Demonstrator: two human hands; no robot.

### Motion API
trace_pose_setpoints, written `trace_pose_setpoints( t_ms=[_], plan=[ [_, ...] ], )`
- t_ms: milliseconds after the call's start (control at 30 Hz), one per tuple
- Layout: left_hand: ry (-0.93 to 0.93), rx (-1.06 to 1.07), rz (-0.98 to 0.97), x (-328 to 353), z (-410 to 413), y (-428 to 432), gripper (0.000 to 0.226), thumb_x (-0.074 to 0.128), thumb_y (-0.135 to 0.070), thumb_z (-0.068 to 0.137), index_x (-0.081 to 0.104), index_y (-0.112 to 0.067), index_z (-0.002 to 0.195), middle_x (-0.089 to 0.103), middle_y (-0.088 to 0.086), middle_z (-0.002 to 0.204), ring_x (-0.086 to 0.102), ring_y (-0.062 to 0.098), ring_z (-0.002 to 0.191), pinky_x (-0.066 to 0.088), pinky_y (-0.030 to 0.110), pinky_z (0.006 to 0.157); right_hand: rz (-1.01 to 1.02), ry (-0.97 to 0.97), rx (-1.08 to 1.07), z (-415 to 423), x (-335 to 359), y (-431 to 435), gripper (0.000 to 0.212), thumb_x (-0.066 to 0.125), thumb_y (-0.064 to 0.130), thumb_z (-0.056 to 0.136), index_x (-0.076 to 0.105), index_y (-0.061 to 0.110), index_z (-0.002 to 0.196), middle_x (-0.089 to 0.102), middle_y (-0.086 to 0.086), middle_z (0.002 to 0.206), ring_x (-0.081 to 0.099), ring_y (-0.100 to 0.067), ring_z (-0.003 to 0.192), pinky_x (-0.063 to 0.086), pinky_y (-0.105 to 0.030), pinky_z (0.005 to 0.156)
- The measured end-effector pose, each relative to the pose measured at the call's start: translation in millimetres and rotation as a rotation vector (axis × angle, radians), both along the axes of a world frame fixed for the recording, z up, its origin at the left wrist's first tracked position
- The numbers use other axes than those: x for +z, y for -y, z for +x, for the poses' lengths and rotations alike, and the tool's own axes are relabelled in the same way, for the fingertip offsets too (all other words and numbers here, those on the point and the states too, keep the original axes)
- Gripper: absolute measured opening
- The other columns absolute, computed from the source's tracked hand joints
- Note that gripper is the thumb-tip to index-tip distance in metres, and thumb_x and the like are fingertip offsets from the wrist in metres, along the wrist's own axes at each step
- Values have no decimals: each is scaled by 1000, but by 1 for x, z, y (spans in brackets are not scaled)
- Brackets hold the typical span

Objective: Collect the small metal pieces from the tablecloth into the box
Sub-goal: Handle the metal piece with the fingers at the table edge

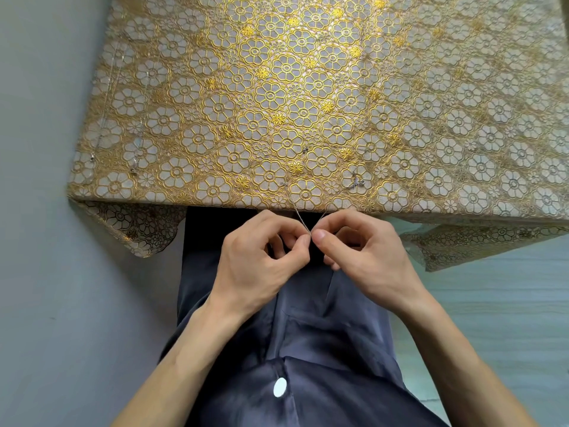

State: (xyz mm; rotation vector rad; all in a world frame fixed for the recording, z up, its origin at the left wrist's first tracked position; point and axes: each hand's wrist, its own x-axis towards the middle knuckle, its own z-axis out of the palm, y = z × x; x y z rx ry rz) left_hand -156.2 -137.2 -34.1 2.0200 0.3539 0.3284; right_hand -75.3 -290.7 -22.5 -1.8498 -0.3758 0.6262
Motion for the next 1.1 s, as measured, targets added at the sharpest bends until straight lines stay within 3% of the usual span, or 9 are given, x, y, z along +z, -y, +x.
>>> trace_pose_setpoints(
  t_ms=[100,300,500,767,867,933,1000,1100],
  plan=[
    [-7,2,-3,0,-1,0,2,74,-18,80,73,-18,79,64,-8,73,56,12,60,39,9,61,-22,64,22,0,-2,1,1,70,26,84,70,25,84,66,14,70,62,-12,62,49,-25,61],
    [-40,-27,-4,0,0,-3,1,74,-19,81,74,-19,81,64,-8,73,57,12,61,39,9,61,-121,397,135,3,1,2,3,70,18,87,69,16,85,62,11,81,57,-3,69,39,-7,65],
    [-36,-56,15,2,2,-3,2,75,-17,80,73,-18,79,64,-10,74,58,7,64,38,7,62,-218,525,234,3,-5,3,16,52,33,94,59,19,91,53,12,86,48,-3,72,44,-24,67],
    [-107,17,-182,4,2,2,16,80,-11,81,74,-25,77,67,-14,73,57,4,62,39,9,60,-164,447,196,2,-7,2,12,52,32,93,57,20,92,52,14,84,50,2,73,37,-9,68],
    [-152,50,-341,0,3,3,3,76,-34,77,75,-32,77,70,-14,73,55,5,61,44,17,61,-134,367,177,1,-7,0,8,54,30,94,54,23,89,55,12,78,55,-8,70,40,-16,64],
    [-170,69,-437,-2,4,5,12,71,-46,73,75,-36,79,70,-13,72,55,11,63,47,27,65,-105,298,155,0,-6,-1,9,54,27,94,53,22,87,57,8,74,57,-15,67,45,-26,62],
    [-171,76,-498,-3,4,5,14,70,-49,71,75,-38,78,70,-13,71,54,13,63,47,33,67,-62,193,118,0,-4,-2,9,55,26,94,54,24,86,58,8,70,59,-18,64,49,-35,61],
    [-168,58,-494,-2,4,2,14,69,-49,71,74,-39,78,68,-14,69,55,10,63,47,29,67,-44,118,98,1,-2,-1,9,56,26,93,55,25,84,59,10,66,59,-18,61,50,-38,60]
  ],
)
